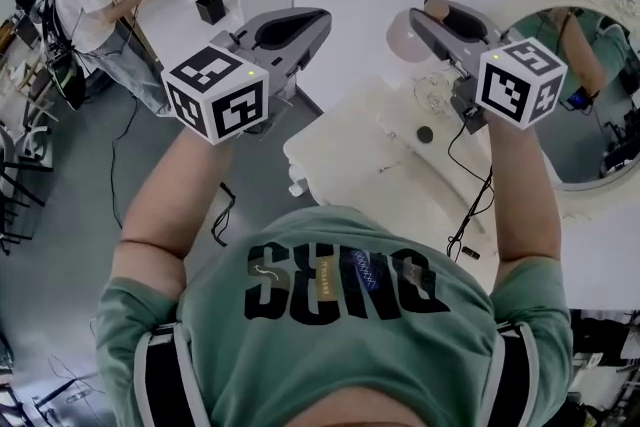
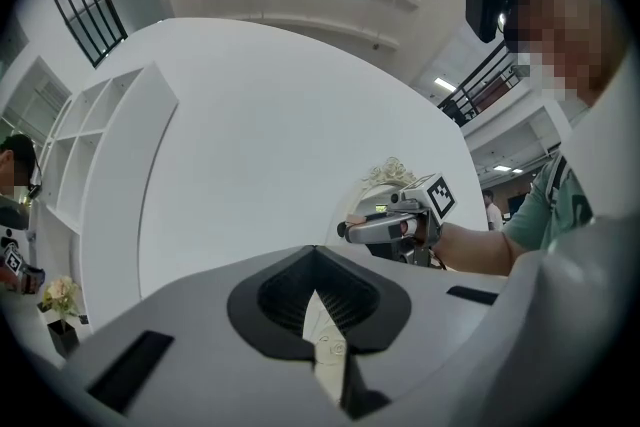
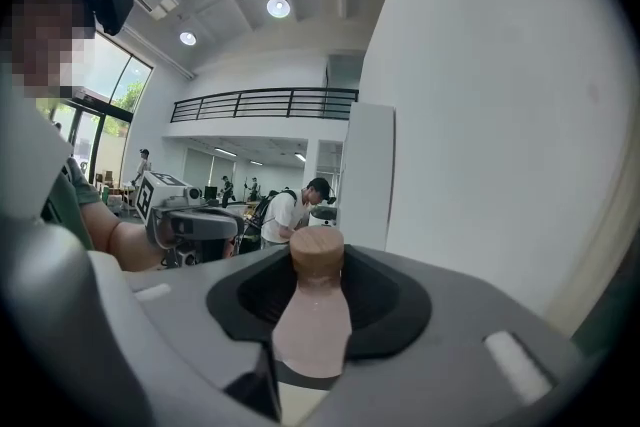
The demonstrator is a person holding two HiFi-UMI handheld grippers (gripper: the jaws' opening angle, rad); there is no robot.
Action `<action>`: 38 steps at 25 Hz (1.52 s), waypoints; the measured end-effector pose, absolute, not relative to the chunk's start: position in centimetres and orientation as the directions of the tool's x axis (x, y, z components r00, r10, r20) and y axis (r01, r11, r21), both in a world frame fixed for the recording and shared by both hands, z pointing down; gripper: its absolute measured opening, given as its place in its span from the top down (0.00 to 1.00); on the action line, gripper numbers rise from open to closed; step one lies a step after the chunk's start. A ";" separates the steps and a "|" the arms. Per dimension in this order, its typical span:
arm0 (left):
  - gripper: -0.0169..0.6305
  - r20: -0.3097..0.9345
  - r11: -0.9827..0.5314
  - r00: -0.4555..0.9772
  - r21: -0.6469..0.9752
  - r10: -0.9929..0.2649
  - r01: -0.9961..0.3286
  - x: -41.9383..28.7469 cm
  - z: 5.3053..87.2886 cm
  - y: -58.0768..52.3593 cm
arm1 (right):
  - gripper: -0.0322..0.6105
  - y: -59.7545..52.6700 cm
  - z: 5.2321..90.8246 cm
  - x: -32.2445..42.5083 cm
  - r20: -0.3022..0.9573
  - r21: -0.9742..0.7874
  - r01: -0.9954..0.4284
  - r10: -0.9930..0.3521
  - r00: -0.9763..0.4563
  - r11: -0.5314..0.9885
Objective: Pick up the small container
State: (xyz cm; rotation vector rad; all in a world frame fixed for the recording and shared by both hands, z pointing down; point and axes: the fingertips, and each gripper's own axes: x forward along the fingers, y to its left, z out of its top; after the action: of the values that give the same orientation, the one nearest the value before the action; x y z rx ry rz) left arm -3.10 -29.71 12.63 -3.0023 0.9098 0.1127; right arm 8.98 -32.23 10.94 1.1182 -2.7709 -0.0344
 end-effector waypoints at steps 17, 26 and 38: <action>0.97 -0.080 -0.826 0.825 -0.032 -0.559 -0.563 -4.4 12.2 -29.4 | 0.72 -32.0 10.2 8.8 0.112 0.123 -0.674 -0.685 -0.720 0.728; 0.97 -0.088 -0.825 0.825 -0.047 -0.558 -0.563 -4.2 11.8 -29.3 | 0.73 -31.9 10.0 8.7 0.100 0.124 -0.671 -0.682 -0.725 0.731; 0.97 -0.086 -0.827 0.827 -0.051 -0.556 -0.561 -4.2 11.6 -29.1 | 0.72 -31.7 9.8 8.6 0.093 0.114 -0.662 -0.672 -0.735 0.741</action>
State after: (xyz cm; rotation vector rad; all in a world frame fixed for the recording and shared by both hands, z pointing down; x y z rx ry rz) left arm -4.18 -29.15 11.65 -2.9319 0.8970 0.1041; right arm 8.65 -31.72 9.84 1.0816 -2.8101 -0.1107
